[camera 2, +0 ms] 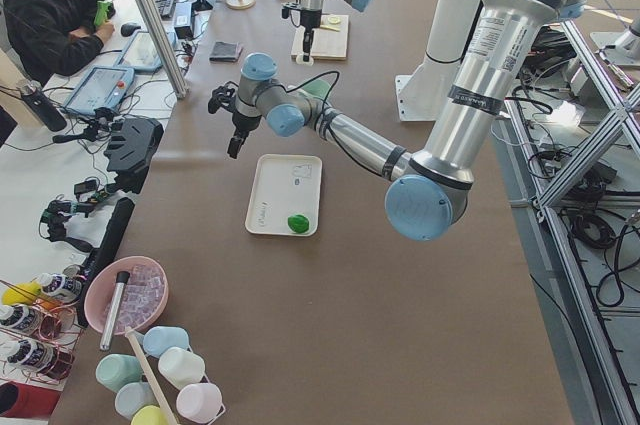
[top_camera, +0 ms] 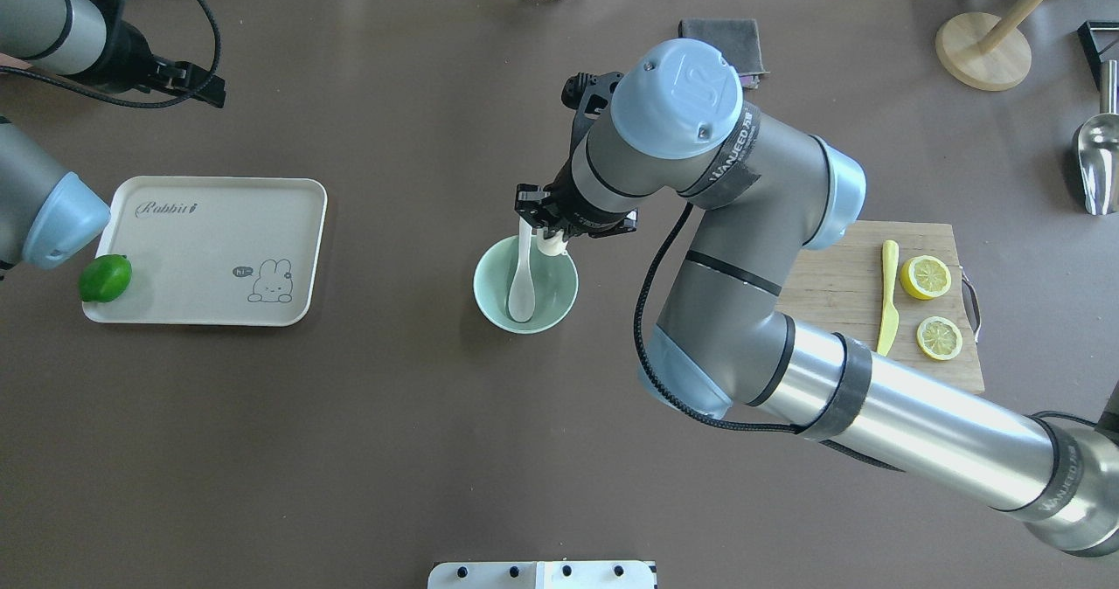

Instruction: Put spoon and bun in bowl

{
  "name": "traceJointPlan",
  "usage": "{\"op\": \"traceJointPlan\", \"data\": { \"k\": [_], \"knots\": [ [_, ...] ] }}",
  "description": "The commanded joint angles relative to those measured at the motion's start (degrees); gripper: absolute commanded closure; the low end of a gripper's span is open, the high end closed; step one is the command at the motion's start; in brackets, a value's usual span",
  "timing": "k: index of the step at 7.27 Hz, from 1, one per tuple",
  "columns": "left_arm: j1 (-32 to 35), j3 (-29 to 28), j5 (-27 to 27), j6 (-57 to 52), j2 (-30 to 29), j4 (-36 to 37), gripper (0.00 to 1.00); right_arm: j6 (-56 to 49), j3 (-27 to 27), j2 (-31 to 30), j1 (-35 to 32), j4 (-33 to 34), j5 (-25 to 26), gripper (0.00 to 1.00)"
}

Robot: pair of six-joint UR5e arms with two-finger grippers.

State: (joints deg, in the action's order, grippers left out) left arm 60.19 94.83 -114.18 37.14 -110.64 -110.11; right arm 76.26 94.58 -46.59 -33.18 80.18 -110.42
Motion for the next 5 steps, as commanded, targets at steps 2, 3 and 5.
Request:
{"op": "traceJointPlan", "data": {
  "k": [2,3,5],
  "knots": [
    [0.28,-1.49,0.19,-1.18,0.34,-0.02,0.02,1.7,-3.35,0.79,3.12,-2.83,2.23,1.0],
    [0.37,-1.93,0.19,-2.93,0.43,-0.02,0.02,1.79,-3.17,0.71,3.65,-2.92,2.31,0.01],
    [0.37,-2.98,-0.25,-3.12,0.43,0.85,0.02,1.09,-0.38,0.09,2.95,1.7,1.35,0.0]
  ]
}}
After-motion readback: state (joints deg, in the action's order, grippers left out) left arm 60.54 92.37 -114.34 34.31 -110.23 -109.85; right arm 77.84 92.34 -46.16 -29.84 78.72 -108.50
